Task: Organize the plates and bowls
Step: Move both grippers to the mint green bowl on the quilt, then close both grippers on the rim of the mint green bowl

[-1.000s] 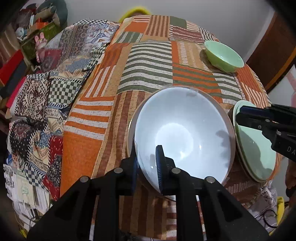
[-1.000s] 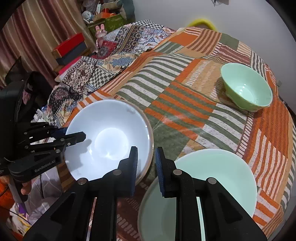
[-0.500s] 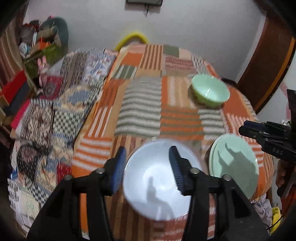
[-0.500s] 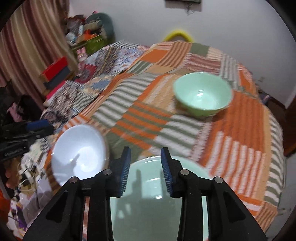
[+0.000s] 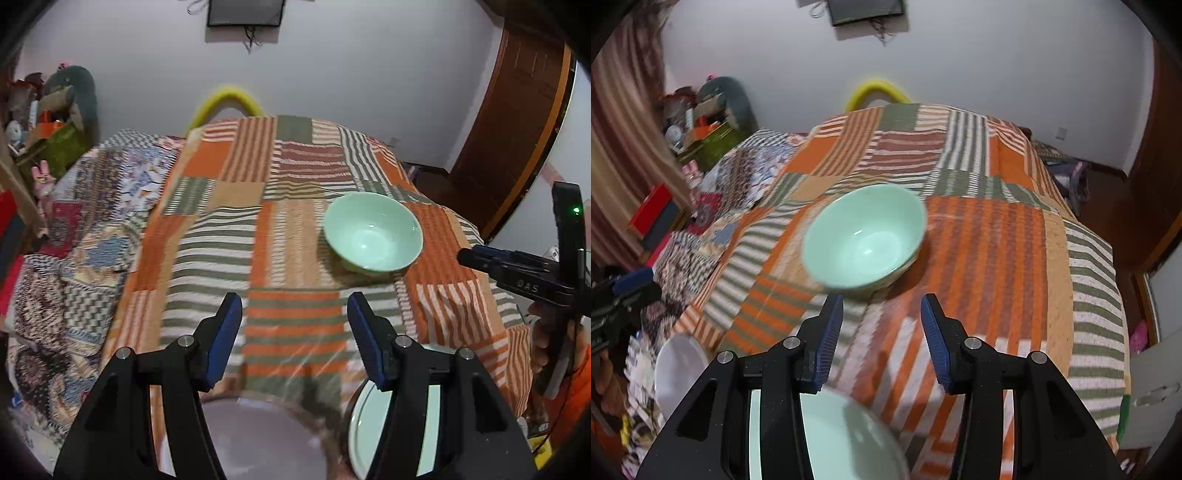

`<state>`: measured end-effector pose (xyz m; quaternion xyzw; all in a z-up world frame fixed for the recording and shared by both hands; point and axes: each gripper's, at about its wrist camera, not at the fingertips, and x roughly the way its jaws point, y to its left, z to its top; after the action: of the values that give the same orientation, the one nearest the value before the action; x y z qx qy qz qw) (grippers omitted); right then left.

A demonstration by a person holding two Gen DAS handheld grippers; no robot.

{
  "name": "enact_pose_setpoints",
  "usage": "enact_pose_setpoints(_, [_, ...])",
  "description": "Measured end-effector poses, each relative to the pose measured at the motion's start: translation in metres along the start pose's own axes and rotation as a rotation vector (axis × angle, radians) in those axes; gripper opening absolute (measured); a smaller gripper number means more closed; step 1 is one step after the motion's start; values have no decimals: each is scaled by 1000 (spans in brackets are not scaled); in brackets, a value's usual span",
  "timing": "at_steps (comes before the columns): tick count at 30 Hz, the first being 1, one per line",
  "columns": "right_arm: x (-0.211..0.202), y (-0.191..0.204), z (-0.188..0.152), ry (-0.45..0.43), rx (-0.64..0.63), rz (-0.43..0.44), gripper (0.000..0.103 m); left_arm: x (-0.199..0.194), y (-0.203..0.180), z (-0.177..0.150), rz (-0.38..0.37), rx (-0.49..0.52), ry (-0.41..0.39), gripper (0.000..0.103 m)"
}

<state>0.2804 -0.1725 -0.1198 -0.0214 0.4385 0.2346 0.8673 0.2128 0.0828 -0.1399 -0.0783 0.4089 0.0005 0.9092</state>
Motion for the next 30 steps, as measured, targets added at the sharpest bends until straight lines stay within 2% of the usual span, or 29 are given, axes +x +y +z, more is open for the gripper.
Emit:
enact_pose_setpoints(8, [47, -28, 20, 48, 58, 13, 40, 66, -17, 14, -34, 30, 80, 59])
enact_pose_setpoints(13, [77, -34, 35, 72, 59, 39, 40, 93, -19, 17, -45, 39, 113, 59])
enact_pose_setpoints(14, [84, -35, 38, 79, 62, 42, 38, 97, -19, 18, -48, 38, 118, 59])
enact_pose_setpoints(16, [93, -36, 40, 88, 56, 35, 23, 102, -18, 19, -55, 32, 127, 59])
enact_pose_setpoints(20, [103, -37, 43, 100, 53, 62, 13, 110, -13, 24, -57, 11, 127, 59])
enact_pose_setpoints(26, [101, -26, 36, 98, -15, 60, 13, 119, -12, 25, -75, -14, 153, 59])
enact_pose_setpoints(30, [100, -20, 29, 116, -44, 89, 14, 126, -12, 22, -83, -14, 178, 54])
